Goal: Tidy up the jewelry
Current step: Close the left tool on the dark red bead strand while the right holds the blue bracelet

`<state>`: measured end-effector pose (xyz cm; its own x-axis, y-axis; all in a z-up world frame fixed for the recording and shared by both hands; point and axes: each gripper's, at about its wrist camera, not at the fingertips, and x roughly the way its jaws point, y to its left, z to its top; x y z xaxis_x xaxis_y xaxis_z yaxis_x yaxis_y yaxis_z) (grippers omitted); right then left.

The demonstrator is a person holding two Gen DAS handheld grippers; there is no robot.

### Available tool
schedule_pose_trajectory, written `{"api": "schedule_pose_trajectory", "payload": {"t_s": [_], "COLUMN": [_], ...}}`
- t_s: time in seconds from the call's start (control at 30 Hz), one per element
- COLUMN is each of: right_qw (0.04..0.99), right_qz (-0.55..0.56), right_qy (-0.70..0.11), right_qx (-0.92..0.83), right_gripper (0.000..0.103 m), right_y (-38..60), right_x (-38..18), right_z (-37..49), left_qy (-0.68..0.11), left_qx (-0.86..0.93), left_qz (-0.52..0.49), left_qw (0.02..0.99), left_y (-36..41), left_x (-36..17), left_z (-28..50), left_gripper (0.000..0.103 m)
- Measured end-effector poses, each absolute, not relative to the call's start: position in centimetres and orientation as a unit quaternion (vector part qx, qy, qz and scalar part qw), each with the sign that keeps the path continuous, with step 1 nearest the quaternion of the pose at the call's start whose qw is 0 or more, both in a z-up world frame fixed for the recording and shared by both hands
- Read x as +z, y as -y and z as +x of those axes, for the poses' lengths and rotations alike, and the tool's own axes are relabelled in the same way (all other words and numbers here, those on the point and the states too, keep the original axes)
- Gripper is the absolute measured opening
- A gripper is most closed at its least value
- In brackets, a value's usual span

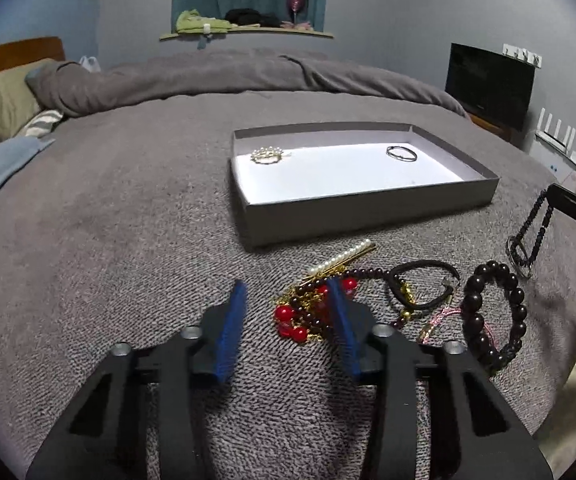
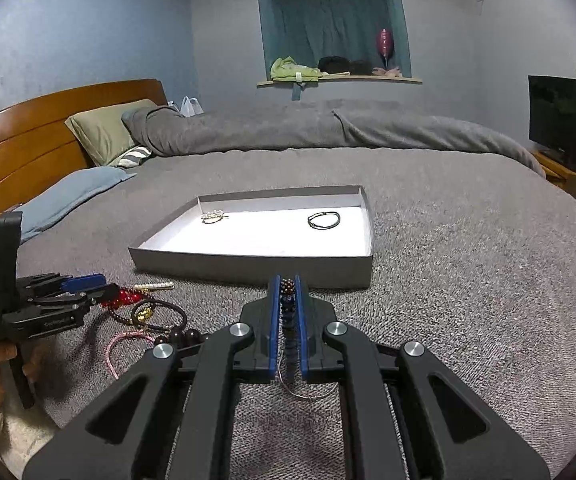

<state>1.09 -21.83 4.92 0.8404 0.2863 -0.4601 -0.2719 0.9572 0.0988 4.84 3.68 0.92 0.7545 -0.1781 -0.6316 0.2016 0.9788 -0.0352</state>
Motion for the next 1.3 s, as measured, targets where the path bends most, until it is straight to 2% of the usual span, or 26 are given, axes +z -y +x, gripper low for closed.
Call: {"api": "schedule_pose_trajectory", "payload": {"t_s": [0.2,0.47,0.5,0.53,0.87,0.93,1.1,1.2,1.3], "right_qw": [0.958,0.957,0.957,0.957,0.958,0.958,0.958,0.958,0.958], "right_qz": [0.012,0.017,0.017,0.017,0.02,0.019,0.017,0.016,0.017], "right_qy": [-0.246,-0.249,-0.248,-0.248,-0.247,-0.247,-0.247,-0.247,-0.247], "right_qx": [0.147,0.147,0.146,0.146,0.144,0.145,0.144,0.144,0.144], "right_gripper": [0.007,0.007,0.007,0.007,0.007,0.007,0.007,0.007,0.007], "right_y": [21.6,21.8,21.8,21.8,22.1,22.0,21.9,21.9,21.9], "right_x": [4.5,4.3,4.3,4.3,4.3,4.2,4.3,4.3,4.3], "right_z": [1.2,1.3,1.3,1.3,1.5,1.4,1.4,1.3,1.4], "left_qy": [-0.34,-0.353,-0.353,-0.355,-0.313,-0.302,-0.274,-0.285,-0.33], "left_qx": [-0.108,-0.122,-0.124,-0.127,-0.147,-0.15,-0.157,-0.164,-0.183], "left_qz": [0.037,0.047,0.05,0.051,0.02,0.012,0.005,0.015,0.005], "left_qw": [0.933,0.926,0.926,0.925,0.938,0.941,0.949,0.944,0.926], "left_y": [-3.1,-3.1,-3.1,-3.1,-3.6,-3.9,-3.9,-3.4,-2.9], "left_x": [0.8,0.4,0.5,0.4,2.3,2.8,4.3,4.0,2.6], "left_z": [5.4,5.3,5.3,5.3,3.6,3.2,2.4,2.5,2.9], "left_gripper": [0.016,0.013,0.012,0.005,0.005,0.0,0.0,0.0,0.0]}}
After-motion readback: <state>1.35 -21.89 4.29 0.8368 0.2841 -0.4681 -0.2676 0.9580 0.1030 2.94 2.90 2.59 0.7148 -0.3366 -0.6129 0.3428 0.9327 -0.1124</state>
